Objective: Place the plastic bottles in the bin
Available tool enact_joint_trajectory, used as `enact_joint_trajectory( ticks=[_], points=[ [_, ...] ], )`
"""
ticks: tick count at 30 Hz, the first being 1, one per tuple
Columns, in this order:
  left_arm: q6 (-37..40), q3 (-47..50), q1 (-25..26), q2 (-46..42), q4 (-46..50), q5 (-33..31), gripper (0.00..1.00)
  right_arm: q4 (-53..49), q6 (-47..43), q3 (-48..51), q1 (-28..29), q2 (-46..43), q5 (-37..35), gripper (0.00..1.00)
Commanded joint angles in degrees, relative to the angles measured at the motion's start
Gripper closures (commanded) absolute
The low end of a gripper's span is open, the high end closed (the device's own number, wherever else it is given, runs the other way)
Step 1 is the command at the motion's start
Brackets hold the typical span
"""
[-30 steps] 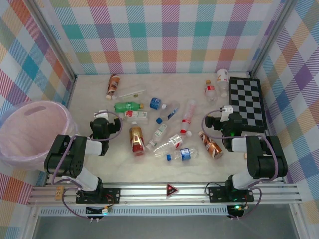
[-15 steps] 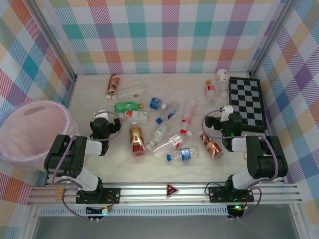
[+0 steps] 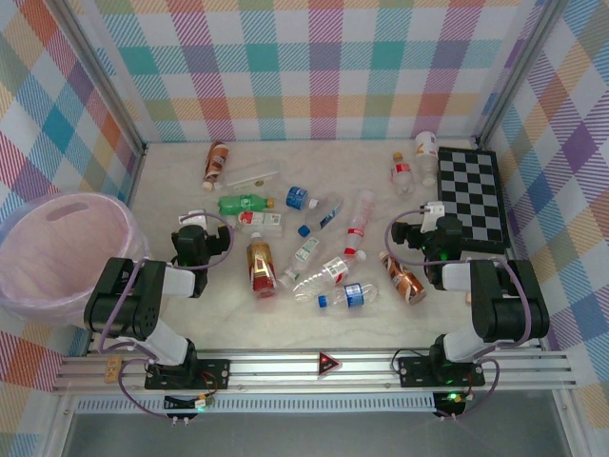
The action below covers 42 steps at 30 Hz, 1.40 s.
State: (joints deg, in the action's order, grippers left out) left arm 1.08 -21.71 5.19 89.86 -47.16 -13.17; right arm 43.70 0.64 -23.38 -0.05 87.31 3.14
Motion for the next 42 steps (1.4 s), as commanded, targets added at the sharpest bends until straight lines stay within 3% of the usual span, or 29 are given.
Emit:
enact_joint_trajectory(
  ticks=[1,4,7,11,15,18,22,27,32,42],
  points=[
    [-0.5,-1.4,0.5,0.6,-2.9,-0.6,0.00,1.6,0.0,-1.2,-0.4,0.6,1.2,0.01],
    [-0.1,-1.4,0.4,-0.2,-3.0,-0.5,0.00,2.1,0.0,-1.0,-0.4,0.2,1.2,0.00],
    [1.1,-6.2,1.8,-7.3,11.1,-1.4,0.00,-6.5,-0.5,-3.1,-0.4,-5.9,1.9,0.00],
    [-1.7,-14.0,3.5,-13.6,26.8,-2.9,0.00,-28.1,1.7,-10.4,-0.5,-16.1,1.7,0.01],
    [-4.8,-23.7,7.3,-14.8,42.5,-2.5,0.00,-53.0,8.8,-23.5,-0.4,-18.1,-5.8,0.01],
    [-8.2,-30.2,10.9,-15.3,52.6,-2.1,0.00,-65.2,9.9,-34.7,-1.2,-12.8,-8.3,0.01],
    [-15.8,-34.6,14.6,-16.9,62.6,2.9,0.00,-76.1,10.3,-49.5,-2.6,-0.6,-5.6,0.00],
    [-22.8,-33.0,20.0,-21.2,68.1,8.2,0.00,-87.1,8.8,-68.0,-2.9,16.4,-4.3,0.20],
    [-27.3,-31.8,22.9,-24.4,73.8,13.2,0.00,-90.8,8.8,-80.7,-3.3,28.4,-7.0,0.27],
    [-30.1,-31.0,24.3,-30.8,75.8,15.7,0.00,-92.0,9.7,-93.6,-4.2,41.6,-9.5,0.34]
  ],
)
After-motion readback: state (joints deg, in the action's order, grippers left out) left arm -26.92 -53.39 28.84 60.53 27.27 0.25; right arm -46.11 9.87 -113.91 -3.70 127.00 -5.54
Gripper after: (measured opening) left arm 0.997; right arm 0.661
